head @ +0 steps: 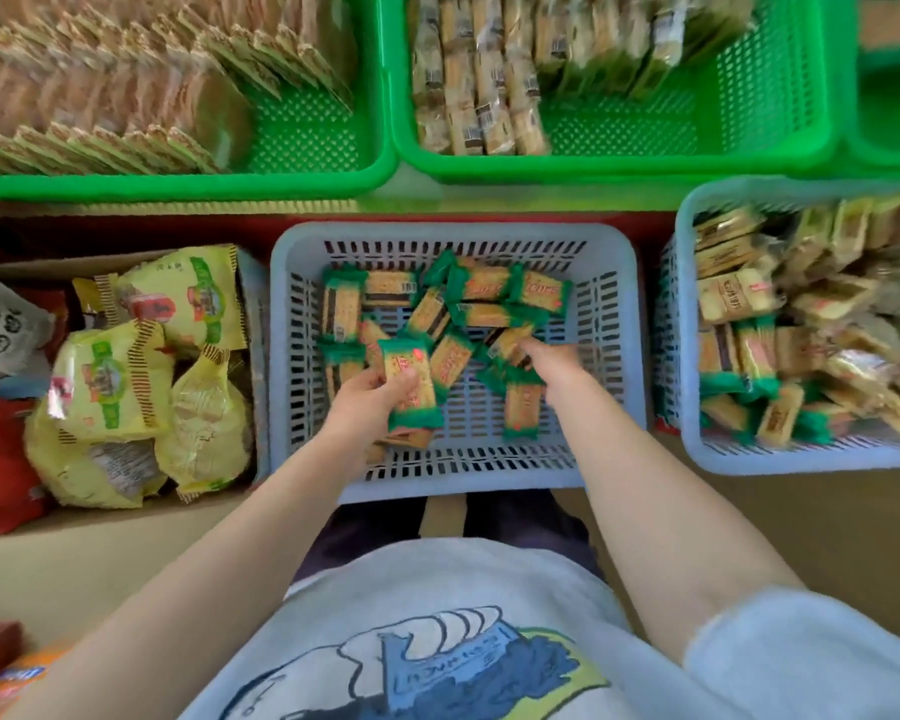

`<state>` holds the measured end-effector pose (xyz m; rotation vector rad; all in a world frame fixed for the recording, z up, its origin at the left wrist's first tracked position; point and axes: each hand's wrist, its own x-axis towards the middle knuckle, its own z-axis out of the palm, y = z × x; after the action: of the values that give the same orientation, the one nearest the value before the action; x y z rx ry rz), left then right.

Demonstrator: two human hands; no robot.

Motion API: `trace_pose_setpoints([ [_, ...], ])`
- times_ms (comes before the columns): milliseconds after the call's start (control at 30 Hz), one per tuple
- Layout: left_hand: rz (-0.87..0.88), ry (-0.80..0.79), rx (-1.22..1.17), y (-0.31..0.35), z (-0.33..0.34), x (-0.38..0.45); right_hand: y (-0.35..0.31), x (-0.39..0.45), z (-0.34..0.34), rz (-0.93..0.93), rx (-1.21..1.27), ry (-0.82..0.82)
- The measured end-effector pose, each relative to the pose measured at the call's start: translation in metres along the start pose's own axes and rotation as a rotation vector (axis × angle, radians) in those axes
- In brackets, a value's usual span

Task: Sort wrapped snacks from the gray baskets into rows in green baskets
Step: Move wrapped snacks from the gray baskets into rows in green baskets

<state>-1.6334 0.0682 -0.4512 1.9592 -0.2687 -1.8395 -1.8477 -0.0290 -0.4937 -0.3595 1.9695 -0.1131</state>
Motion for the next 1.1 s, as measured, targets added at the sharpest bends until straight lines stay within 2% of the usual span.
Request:
trace_pose_setpoints([
  [167, -0.03, 0.006, 0.001, -0.011, -0.007, 0.007, -0.003, 0.015, 0.021, -0.018, -0.046, 0.048],
  [367, -0.035, -0.019, -0.004, -0.01, -0.011, 0.006, -0.006, 0.005, 0.021, 0.003, -0.14, 0.016],
  [667, 0.062, -0.035, 0.012, 0.028, -0.01, -0.016, 0.006, -0.033, -0.023, -0.027, 0.09, 0.047],
  [767, 0.113, -0.07, 0.044, 0.046, -0.003, -0.031, 0.002, -0.067, -0.045, -0.134, 0.16, -0.031],
  [900, 0.242, -0.219, -0.005, 0.079, 0.014, -0.064, -0.01, -0.133, -0.065, -0.407, 0.292, -0.34],
  [967, 0.306, -0.299, -0.025, 0.096, 0.026, -0.082, -0.017, -0.163, -0.071, -0.546, 0.283, -0.435],
  [1100, 0.418, -0.422, -0.068, 0.121, 0.05, -0.106, -0.025, -0.197, -0.078, -0.686, 0.241, -0.372],
])
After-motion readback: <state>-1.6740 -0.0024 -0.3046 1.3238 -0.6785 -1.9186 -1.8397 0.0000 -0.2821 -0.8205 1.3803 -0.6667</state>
